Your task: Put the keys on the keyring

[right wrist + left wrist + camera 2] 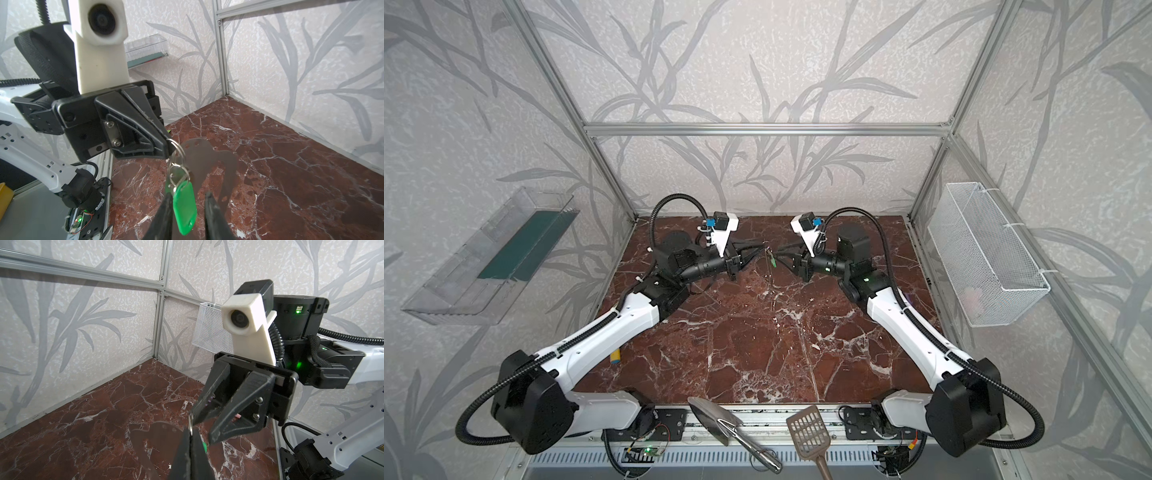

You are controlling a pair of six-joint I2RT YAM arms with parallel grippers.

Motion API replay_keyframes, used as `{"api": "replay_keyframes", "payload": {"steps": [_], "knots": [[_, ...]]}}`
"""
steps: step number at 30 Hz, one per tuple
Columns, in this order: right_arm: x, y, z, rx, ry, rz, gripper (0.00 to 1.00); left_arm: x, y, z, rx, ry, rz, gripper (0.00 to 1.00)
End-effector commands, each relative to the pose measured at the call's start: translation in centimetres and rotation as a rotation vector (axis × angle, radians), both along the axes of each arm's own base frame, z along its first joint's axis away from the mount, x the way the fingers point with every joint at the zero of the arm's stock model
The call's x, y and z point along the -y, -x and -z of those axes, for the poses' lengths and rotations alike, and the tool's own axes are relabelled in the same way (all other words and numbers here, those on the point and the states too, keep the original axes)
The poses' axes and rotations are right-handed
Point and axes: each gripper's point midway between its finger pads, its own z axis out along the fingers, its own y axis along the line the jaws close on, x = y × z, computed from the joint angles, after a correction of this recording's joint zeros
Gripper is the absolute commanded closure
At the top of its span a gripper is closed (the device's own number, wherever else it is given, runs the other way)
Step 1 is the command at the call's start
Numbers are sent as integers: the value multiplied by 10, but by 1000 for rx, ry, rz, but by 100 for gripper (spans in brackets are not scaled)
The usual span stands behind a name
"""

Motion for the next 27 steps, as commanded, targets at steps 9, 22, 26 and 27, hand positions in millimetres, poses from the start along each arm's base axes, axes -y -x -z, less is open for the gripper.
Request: {"api": "replay_keyframes", "payload": {"steps": [9, 22, 26, 27], "knots": [[-5, 3, -28, 36, -92, -54, 73, 4, 9, -17, 34, 4, 64, 100], [-13, 2, -29, 6, -124, -116, 75, 6, 11, -14, 27, -1, 81, 100], [-15, 3, -29, -1, -132, -133, 77, 5, 11, -15, 27, -1, 80, 100], [-16, 3, -29, -4, -132, -140, 78, 5, 11, -15, 27, 0, 80, 100]]}}
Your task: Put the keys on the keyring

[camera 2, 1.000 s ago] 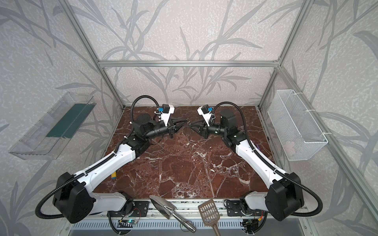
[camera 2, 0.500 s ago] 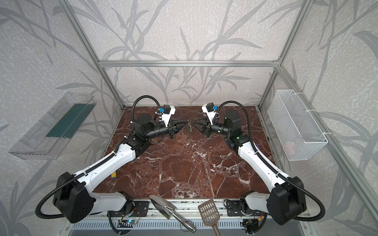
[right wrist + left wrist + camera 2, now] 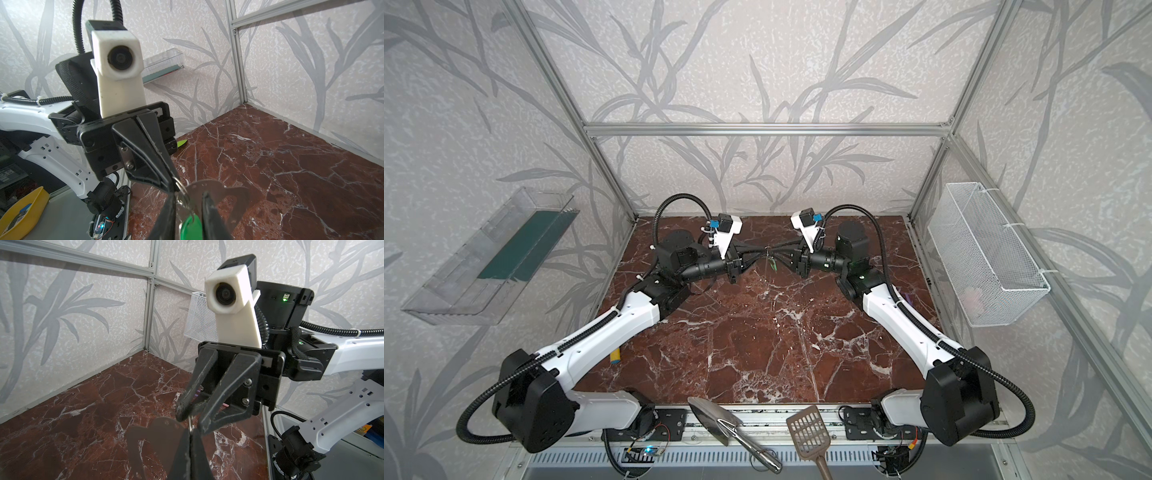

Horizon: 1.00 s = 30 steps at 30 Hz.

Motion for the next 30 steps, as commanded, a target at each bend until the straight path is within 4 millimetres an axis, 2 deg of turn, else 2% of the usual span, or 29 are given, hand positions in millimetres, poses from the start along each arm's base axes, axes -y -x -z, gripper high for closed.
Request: {"api": "replay_keyframes", "payload": {"steps": [1, 15, 19, 24, 30], "knots": [[-4, 3, -20, 46, -34, -40, 78, 1, 3, -23, 62, 31, 19, 100], [-10, 9, -16, 35, -30, -78, 84, -1, 1, -25, 72, 40, 0, 100], [-12, 11, -17, 36, -29, -87, 89, -3, -1, -27, 79, 55, -15, 100], [-13, 11, -18, 41, -27, -89, 100, -3, -3, -26, 72, 52, -24, 100], [-11, 12, -18, 61, 4, -74, 100, -7, -6, -21, 61, 17, -64, 100]]}}
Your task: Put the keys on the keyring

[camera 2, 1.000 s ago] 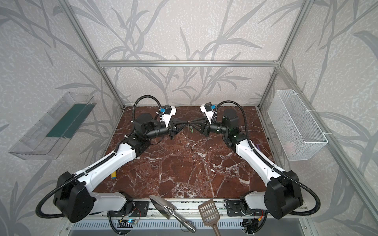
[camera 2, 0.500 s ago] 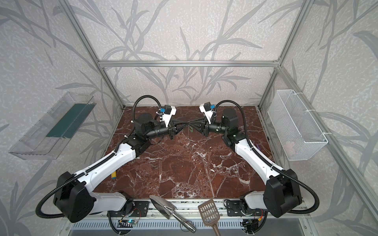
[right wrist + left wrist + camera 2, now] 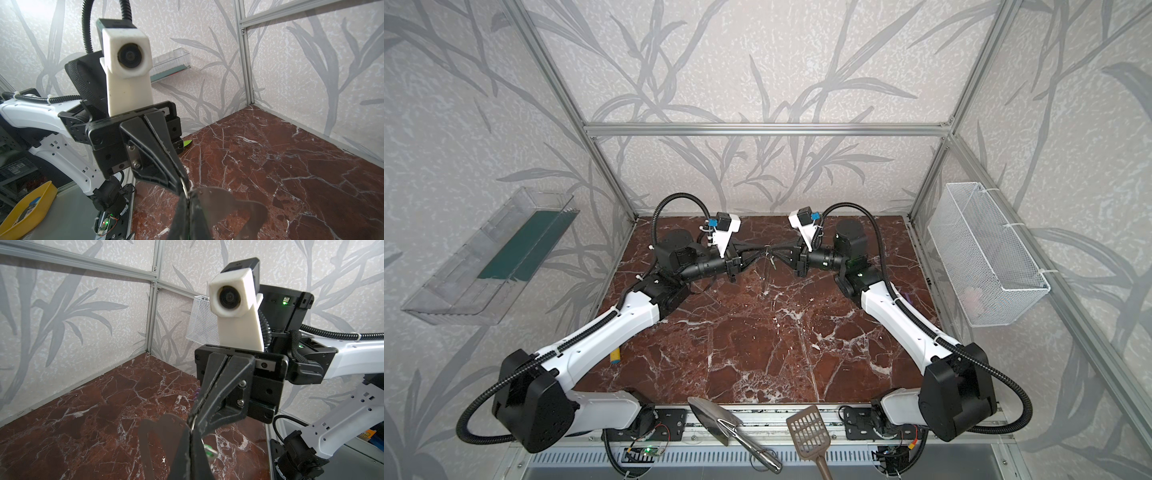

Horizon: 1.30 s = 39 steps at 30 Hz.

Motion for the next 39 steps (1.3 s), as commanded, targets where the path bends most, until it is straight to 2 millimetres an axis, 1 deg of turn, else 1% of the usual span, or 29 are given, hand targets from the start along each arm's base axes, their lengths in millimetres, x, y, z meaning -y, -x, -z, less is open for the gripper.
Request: {"api": "replay_keyframes", "payload": {"steps": [1, 3, 5, 9, 12, 15, 19, 24, 30, 39], "knots": [[-3, 7, -15, 58, 15, -21, 100, -8, -3, -17, 50, -8, -55, 96], [0, 6, -12, 77, 60, 2, 100, -15, -3, -15, 63, -61, -100, 87], [3, 6, -8, 97, 119, 16, 100, -24, -2, -14, 76, -115, -145, 81], [6, 10, 0, 158, 271, 23, 100, -44, -3, -10, 71, -244, -239, 76], [7, 20, 3, 222, 358, -16, 100, -48, 3, -7, 57, -317, -237, 74], [8, 32, 0, 281, 410, -73, 100, -44, 16, -8, 61, -354, -186, 75], [10, 40, -3, 279, 456, -139, 100, -34, 36, -21, 95, -337, -93, 80], [5, 49, -4, 279, 457, -192, 100, -21, 52, -35, 127, -298, 0, 81], [4, 55, -5, 290, 444, -205, 100, -12, 61, -48, 159, -214, 56, 81], [3, 57, -7, 293, 423, -211, 100, 3, 60, -41, 119, -202, 112, 80]]}}
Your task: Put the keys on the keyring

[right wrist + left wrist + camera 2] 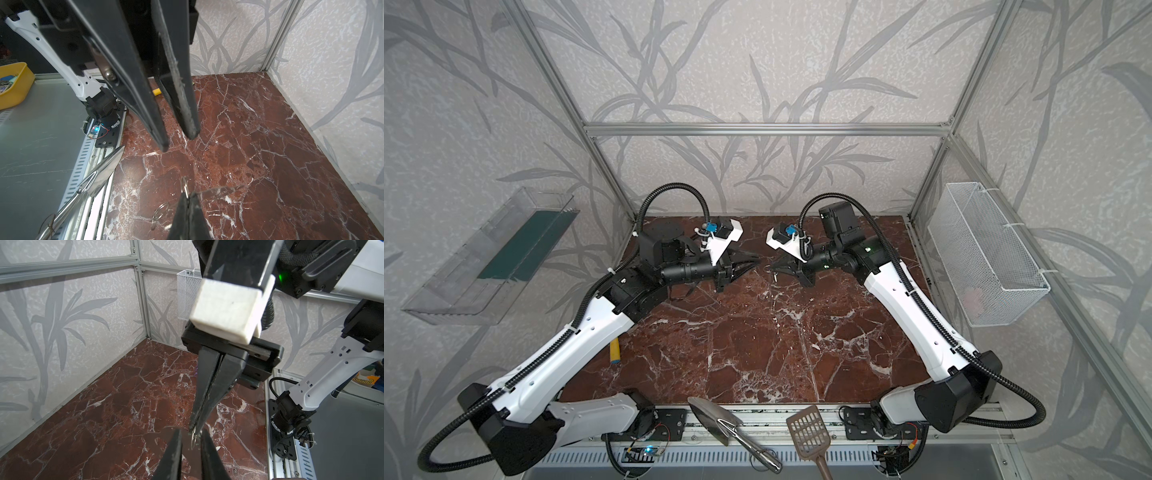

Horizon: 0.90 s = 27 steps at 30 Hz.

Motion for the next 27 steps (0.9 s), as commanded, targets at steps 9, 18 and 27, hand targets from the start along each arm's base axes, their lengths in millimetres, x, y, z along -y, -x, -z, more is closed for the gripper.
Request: {"api": "replay_keyframes", "payload": {"steps": [9, 18, 27], "knots": [[-2, 9, -8, 14, -36, -34, 100, 16, -2, 2, -18, 6, 55, 81], [-3, 8, -8, 14, -39, -34, 100, 17, -5, 12, -31, -18, 44, 83], [-3, 5, -7, 13, -40, -25, 100, 15, -4, 16, -39, -32, 40, 84]]}}
